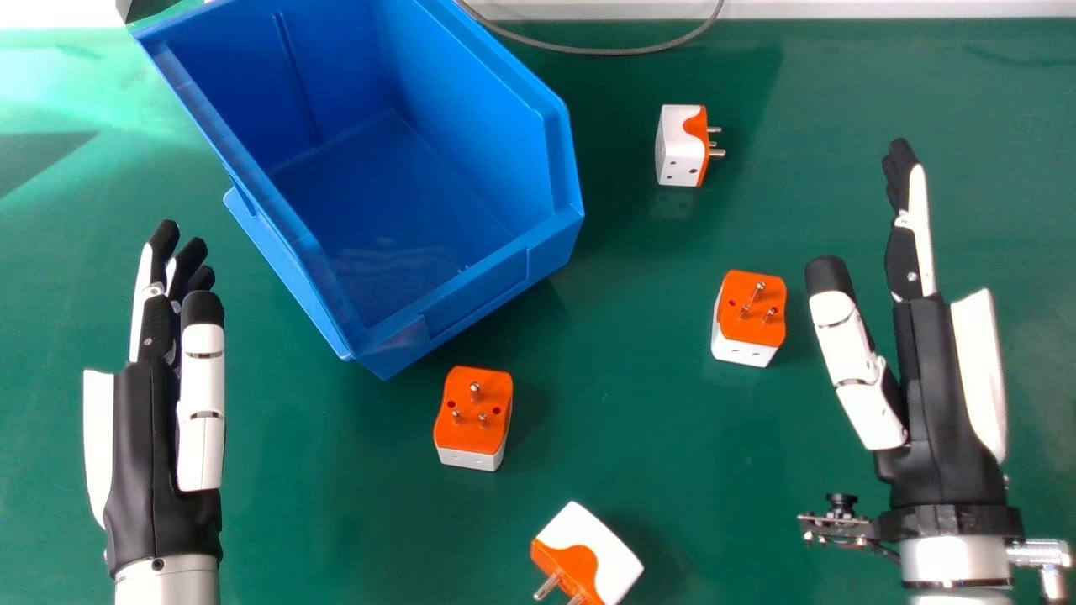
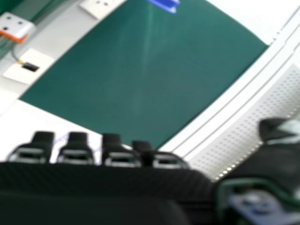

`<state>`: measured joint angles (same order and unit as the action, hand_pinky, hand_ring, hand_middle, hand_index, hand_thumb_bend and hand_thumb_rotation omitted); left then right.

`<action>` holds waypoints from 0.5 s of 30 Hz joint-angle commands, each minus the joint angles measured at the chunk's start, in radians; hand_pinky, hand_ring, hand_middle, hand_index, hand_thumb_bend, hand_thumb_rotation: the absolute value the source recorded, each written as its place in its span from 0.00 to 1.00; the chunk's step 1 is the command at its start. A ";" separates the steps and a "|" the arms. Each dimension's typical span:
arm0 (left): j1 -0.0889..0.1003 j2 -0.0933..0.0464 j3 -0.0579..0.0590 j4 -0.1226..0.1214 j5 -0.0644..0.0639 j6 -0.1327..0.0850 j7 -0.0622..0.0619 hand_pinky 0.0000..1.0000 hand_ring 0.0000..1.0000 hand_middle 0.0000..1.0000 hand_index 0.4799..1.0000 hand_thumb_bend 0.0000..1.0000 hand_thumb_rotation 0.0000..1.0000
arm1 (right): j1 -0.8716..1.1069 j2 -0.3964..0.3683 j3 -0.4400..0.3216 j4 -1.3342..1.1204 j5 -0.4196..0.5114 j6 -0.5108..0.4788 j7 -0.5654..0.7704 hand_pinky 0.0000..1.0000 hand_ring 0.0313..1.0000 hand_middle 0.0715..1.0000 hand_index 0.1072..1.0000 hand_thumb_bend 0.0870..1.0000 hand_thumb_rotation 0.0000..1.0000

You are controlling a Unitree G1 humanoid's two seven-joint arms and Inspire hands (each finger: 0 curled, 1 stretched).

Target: Pick all objects and put in blue box

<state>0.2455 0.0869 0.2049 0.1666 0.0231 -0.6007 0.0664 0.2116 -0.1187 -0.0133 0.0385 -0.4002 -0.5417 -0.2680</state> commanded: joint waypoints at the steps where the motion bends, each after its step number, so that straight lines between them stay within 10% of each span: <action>1: 0.001 -0.003 0.004 -0.023 -0.005 -0.004 0.004 0.91 0.93 0.94 0.91 0.37 1.00 | -0.010 0.000 -0.002 -0.011 0.012 -0.015 -0.009 0.98 0.99 1.00 1.00 0.06 0.98; 15: 0.003 -0.010 -0.002 -0.044 -0.005 0.013 0.007 0.92 0.93 0.95 0.91 0.38 1.00 | -0.008 -0.014 -0.006 -0.034 0.016 -0.003 0.012 0.96 0.99 1.00 1.00 0.09 0.90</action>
<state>0.2452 0.0824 0.2028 0.1474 0.0196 -0.5802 0.0674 0.2090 -0.1228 -0.0137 0.0371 -0.3966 -0.5399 -0.2568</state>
